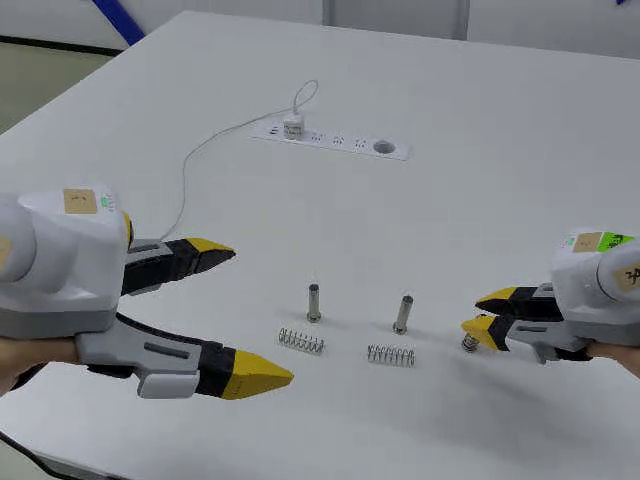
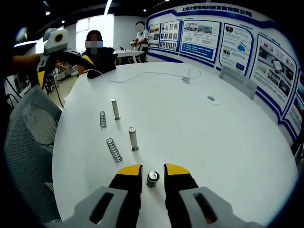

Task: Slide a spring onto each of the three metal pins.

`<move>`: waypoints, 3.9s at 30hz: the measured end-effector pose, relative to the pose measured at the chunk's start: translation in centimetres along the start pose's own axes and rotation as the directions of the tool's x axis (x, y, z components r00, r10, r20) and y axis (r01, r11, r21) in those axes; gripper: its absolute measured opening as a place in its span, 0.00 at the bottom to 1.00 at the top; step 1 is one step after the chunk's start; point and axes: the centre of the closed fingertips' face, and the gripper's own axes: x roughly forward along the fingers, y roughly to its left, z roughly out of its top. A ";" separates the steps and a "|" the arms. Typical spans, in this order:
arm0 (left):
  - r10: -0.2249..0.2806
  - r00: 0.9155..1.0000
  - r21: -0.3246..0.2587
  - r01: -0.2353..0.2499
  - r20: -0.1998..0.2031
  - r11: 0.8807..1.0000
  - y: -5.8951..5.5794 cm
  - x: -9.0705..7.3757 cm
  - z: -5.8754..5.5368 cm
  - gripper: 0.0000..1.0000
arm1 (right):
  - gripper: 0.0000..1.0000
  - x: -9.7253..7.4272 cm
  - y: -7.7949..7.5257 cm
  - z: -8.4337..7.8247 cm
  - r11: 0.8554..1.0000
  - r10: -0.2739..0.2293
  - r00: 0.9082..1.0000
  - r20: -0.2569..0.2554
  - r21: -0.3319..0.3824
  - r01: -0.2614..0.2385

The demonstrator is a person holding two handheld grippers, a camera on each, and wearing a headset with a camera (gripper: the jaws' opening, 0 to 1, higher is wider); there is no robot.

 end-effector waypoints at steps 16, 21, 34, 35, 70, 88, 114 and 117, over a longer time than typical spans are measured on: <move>-0.005 0.999 0.039 0.004 0.037 0.999 -0.4 0.3 2.3 0.91 | 0.20 -0.6 3.8 2.7 0.994 0.071 0.997 0.036 -0.090 -0.068; -0.004 0.999 0.047 0.002 0.035 0.999 -0.4 0.2 2.2 0.91 | 0.20 0.2 5.7 2.3 0.987 0.116 0.993 0.012 -0.113 -0.114; 0.008 1.000 0.000 -0.008 0.012 1.000 0.8 0.3 0.3 0.91 | 0.20 3.2 7.4 0.2 0.975 0.157 0.984 -0.084 -0.143 -0.168; 0.007 1.000 -0.003 -0.007 0.008 1.000 0.8 0.4 0.1 0.91 | 0.19 3.4 7.4 0.1 0.974 0.160 0.983 -0.088 -0.146 -0.171; -0.013 1.000 -0.098 0.015 0.022 0.995 1.5 3.3 -3.0 0.88 | 0.12 6.2 7.9 -1.5 0.970 0.220 0.969 -0.110 -0.082 -0.230; -0.027 0.996 -0.108 0.035 0.083 0.994 -1.6 4.2 -3.0 0.83 | 0.11 3.6 8.9 0.0 0.972 0.219 0.974 -0.054 -0.078 -0.222; -0.127 0.985 0.029 0.125 0.118 0.992 -7.3 5.2 -2.5 0.55 | 0.11 -2.1 16.3 4.8 0.876 0.372 0.928 0.021 -0.337 -0.344; -0.148 0.983 0.043 0.144 0.110 0.989 -8.0 5.4 -2.7 0.50 | 0.11 -2.1 16.7 4.7 0.867 0.379 0.925 0.012 -0.354 -0.351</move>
